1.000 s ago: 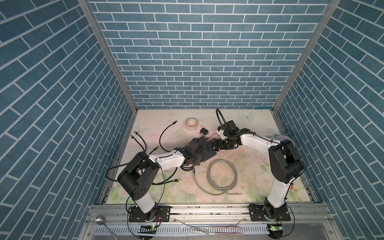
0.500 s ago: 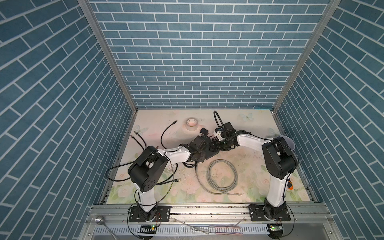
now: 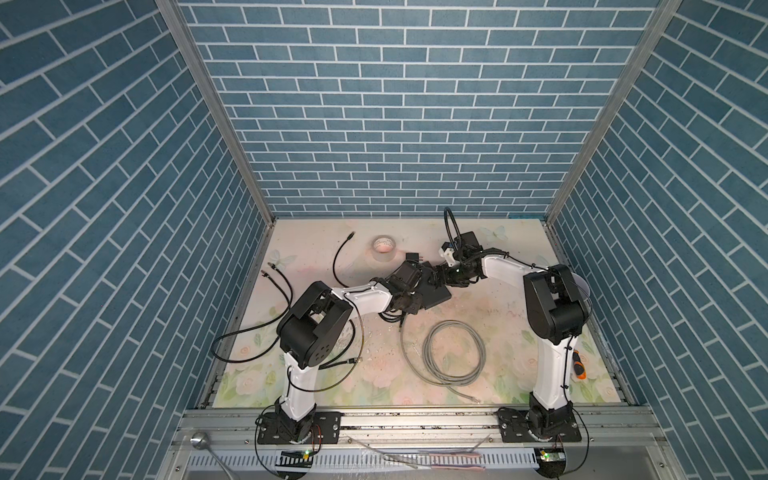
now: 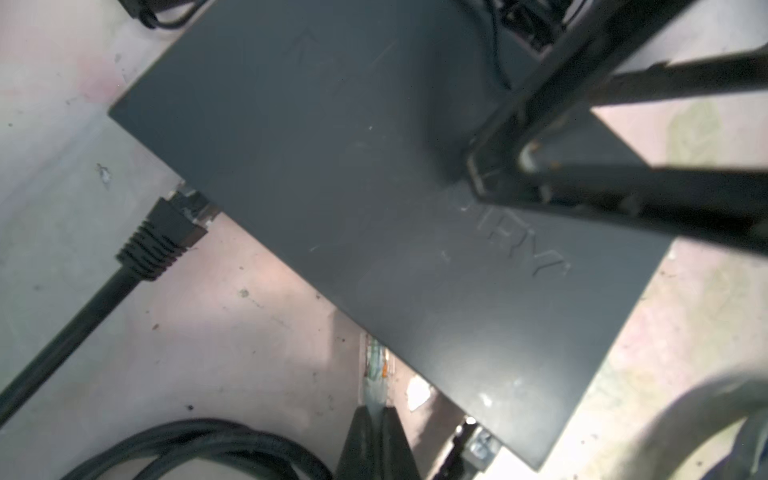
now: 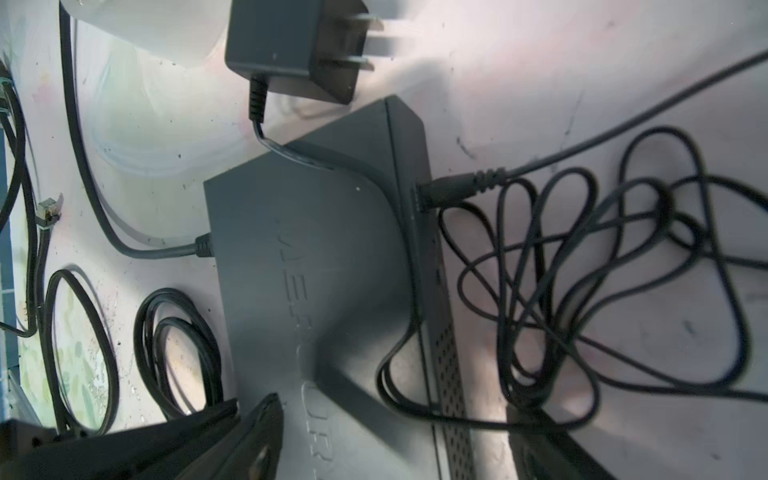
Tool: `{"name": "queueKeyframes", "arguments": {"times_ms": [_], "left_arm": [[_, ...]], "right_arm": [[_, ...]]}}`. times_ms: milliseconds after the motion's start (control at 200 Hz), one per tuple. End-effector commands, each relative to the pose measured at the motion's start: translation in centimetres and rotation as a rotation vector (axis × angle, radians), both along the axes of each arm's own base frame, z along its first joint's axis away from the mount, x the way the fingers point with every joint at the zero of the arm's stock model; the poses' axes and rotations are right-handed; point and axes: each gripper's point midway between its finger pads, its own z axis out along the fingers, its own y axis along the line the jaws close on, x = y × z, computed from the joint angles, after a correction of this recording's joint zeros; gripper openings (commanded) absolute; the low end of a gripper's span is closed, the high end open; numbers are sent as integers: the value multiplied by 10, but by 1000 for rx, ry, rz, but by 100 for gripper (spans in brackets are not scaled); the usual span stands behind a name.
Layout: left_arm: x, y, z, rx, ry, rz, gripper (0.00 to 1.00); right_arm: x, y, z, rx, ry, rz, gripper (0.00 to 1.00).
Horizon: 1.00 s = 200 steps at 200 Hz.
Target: Insert the plug into the switch port
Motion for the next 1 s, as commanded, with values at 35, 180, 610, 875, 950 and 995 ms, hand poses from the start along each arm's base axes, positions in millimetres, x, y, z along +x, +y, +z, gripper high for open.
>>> {"name": "queueKeyframes", "arguments": {"times_ms": [35, 180, 610, 875, 950, 995], "left_arm": [[-15, 19, -11, 106, 55, -147, 0], [-15, 11, -9, 86, 47, -196, 0], [-15, 2, 4, 61, 20, -268, 0], [-11, 1, 12, 62, -15, -290, 0], [-10, 1, 12, 71, -19, -298, 0], [-12, -1, 13, 66, -18, -317, 0]], "right_arm": [[-1, -2, -11, -19, 25, 46, 83], [-6, 3, -12, 10, 40, 75, 82], [-20, 9, -14, 51, 94, 129, 76], [-30, 10, -20, 64, 130, 161, 72], [-30, 10, -21, 63, 129, 165, 71], [-29, 10, -22, 60, 130, 165, 71]]}}
